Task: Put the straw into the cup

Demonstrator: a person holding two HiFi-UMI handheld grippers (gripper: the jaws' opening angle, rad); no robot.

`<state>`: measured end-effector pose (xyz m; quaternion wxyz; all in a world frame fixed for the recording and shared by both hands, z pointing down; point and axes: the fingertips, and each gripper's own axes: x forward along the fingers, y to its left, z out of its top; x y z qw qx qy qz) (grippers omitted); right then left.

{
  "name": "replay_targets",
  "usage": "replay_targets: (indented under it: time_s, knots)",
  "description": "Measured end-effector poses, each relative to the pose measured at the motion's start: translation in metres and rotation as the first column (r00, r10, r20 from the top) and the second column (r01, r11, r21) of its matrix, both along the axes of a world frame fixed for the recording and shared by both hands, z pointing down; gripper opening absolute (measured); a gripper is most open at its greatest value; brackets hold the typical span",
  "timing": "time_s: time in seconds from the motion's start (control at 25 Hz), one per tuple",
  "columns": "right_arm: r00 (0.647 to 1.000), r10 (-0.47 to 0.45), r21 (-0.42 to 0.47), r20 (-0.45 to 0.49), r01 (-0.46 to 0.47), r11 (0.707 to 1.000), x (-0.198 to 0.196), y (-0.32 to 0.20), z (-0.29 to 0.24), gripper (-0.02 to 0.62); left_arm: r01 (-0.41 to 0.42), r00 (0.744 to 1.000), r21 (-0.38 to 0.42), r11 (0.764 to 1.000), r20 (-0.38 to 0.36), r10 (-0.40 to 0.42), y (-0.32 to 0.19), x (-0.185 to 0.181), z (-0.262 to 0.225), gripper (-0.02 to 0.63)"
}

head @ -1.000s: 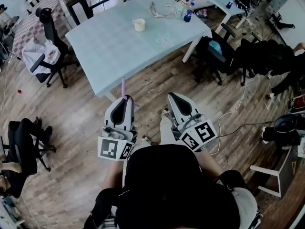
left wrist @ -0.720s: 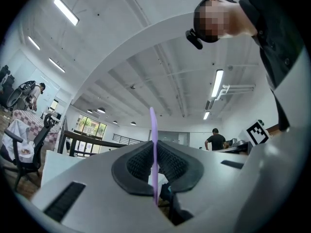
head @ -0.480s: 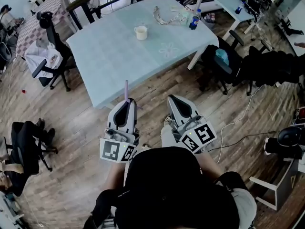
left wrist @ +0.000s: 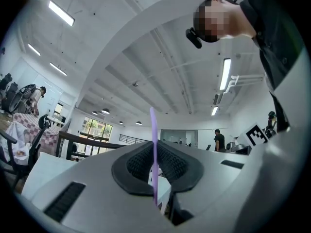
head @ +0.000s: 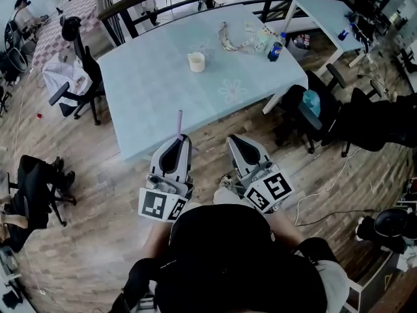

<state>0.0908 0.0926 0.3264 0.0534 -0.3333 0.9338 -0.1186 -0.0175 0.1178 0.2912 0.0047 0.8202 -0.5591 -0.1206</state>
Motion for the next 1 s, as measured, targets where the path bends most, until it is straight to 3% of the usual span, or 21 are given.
replay_targets:
  time_s: [0.48,1.0]
  knots:
    - [0.999,-0.054,0.002,0.004,0.054,0.999,0.042,-0.068,0.002,0.009,0.09,0.996,0.018,0.996,-0.007,-0.09,-0.067,0.027,-0.004,0.029]
    - [1.0,-0.014,-0.015,-0.013,0.014,1.0,0.044,-0.134,0.01,0.009,0.093,0.996,0.01,0.996,-0.017,-0.093,-0.139,0.012,0.006,0.029]
